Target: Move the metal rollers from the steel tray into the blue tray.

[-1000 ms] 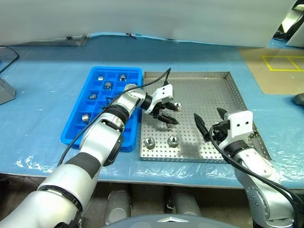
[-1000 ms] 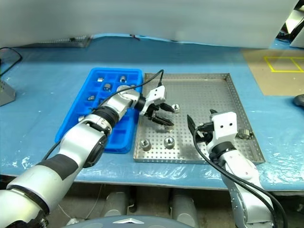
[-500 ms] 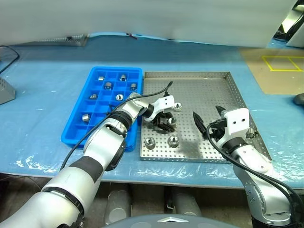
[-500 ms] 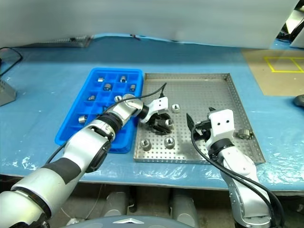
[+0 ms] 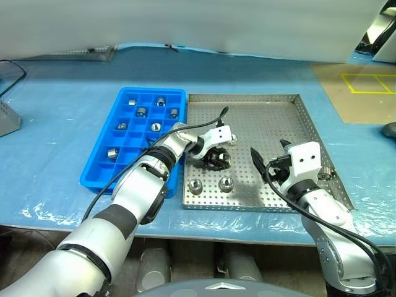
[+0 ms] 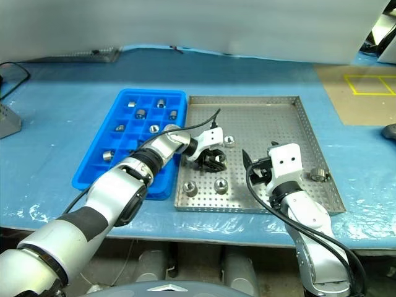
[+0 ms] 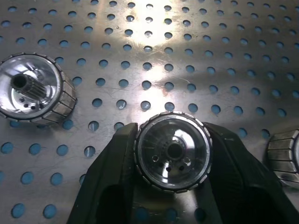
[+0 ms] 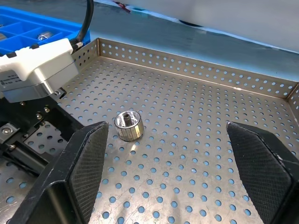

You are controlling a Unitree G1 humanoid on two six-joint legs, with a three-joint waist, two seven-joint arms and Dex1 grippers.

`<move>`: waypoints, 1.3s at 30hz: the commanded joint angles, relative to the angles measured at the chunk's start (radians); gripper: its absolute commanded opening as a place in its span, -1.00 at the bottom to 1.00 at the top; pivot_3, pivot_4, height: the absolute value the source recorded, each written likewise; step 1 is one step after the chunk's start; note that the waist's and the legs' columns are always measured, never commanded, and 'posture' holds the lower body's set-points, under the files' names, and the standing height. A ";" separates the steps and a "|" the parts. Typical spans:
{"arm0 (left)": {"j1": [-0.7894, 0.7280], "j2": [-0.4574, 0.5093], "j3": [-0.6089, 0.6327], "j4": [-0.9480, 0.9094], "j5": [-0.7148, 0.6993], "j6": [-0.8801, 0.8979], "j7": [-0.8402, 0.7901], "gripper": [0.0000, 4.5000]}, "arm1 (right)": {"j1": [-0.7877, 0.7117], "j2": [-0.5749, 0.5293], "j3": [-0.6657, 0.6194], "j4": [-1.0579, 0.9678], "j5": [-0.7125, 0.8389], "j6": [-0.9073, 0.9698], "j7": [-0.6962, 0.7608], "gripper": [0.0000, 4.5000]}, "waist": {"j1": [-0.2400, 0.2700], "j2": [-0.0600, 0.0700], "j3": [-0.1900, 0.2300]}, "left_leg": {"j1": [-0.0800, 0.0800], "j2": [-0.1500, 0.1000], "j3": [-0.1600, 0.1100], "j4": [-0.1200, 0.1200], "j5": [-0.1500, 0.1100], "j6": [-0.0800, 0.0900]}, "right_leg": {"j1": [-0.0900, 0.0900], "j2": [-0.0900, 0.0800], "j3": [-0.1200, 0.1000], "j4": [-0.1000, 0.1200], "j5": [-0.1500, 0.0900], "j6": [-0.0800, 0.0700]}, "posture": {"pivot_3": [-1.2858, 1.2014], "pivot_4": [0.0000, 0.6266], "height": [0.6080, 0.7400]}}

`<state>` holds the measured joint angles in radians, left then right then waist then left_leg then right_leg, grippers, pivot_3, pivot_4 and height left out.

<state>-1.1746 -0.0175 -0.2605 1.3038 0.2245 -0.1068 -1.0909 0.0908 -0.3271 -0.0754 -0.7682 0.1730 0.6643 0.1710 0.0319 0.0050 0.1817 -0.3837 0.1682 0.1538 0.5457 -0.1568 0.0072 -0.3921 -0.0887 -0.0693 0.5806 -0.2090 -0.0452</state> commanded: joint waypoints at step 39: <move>0.500 0.322 0.416 -0.898 -0.367 0.386 0.390 -0.23 | -0.640 -0.093 0.241 0.605 0.248 -0.107 0.633 0.87 | 0.214 0.001 0.000 | -0.016 0.006 -0.006 0.002 0.004 -0.006 | -0.014 -0.001 -0.012 0.011 -0.004 -0.010 | 0.41 -0.52 1.00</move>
<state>-0.6513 0.3194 0.1546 0.3877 -0.1383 0.3131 -0.7559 -0.5329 -0.4242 0.1631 -0.1519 0.4296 0.5916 0.7890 0.2456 0.0059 0.1817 -0.3994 0.1736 0.1480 0.5475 -0.1526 0.0007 -0.4058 -0.0898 -0.0811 0.5918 -0.2126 -0.0555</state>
